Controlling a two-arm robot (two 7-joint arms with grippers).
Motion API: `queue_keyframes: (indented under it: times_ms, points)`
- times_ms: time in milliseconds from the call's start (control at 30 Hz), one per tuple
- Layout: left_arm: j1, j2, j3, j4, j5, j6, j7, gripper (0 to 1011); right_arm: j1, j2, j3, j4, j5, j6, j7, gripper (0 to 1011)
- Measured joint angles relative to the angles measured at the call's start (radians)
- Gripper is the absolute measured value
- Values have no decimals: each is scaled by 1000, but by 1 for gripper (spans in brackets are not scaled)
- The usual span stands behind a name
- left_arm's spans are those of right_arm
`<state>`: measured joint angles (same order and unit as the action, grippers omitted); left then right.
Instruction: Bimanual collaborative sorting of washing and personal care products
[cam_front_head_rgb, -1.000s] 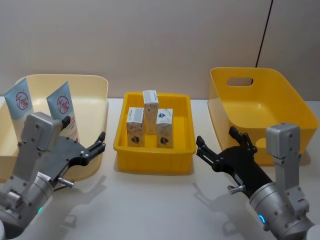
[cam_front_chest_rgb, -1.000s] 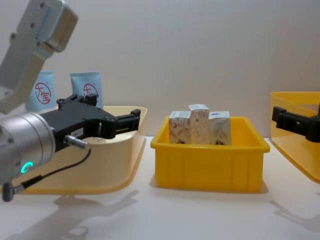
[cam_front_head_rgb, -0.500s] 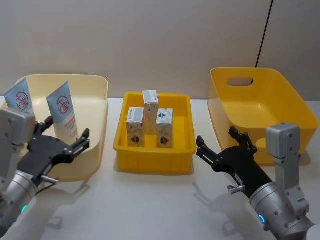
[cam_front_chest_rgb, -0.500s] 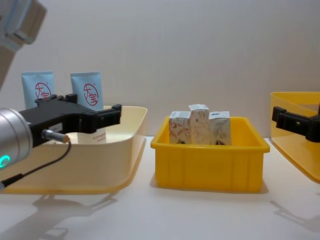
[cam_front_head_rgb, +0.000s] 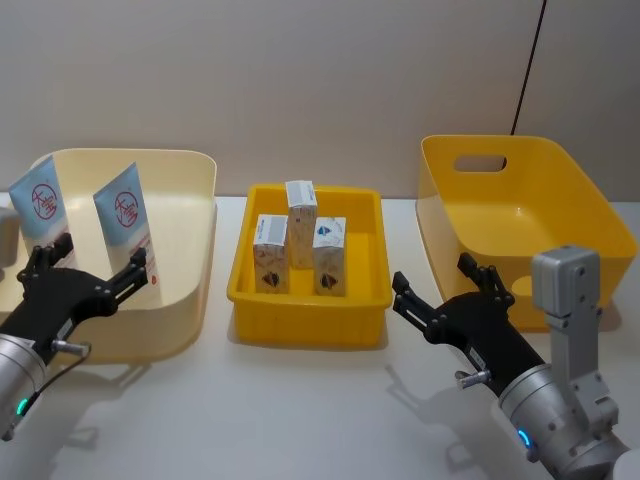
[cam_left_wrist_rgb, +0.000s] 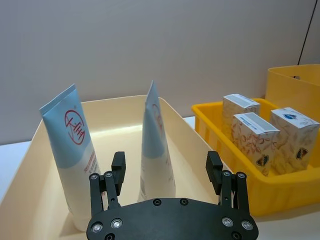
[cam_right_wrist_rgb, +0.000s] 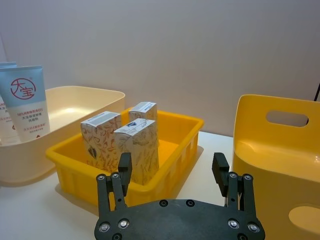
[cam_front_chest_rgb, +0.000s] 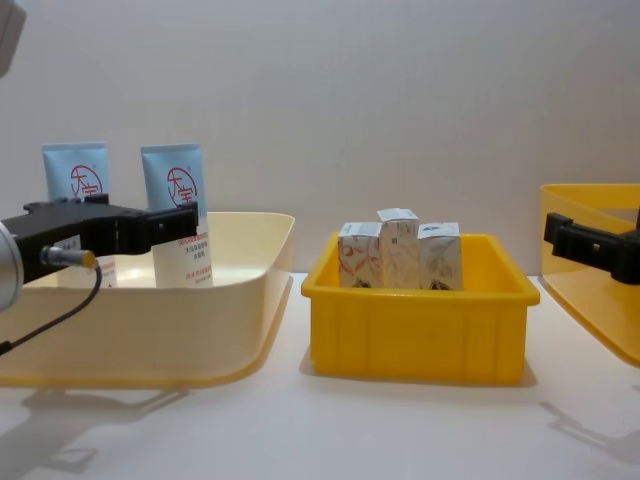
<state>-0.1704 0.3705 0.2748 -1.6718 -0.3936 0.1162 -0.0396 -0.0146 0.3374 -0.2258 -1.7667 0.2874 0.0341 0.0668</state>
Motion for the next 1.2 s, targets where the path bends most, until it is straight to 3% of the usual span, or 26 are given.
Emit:
queue_keyframes:
  times_ms: [567, 1200]
  points:
    - [-76, -45, -33, 109, -73, 42, -62, 1003, 0, 0, 0, 0, 0, 0, 0, 1001]
    - [-191, -92, -18, 262, -79, 36, -127, 1003, 0, 0, 0, 0, 0, 0, 0, 1001]
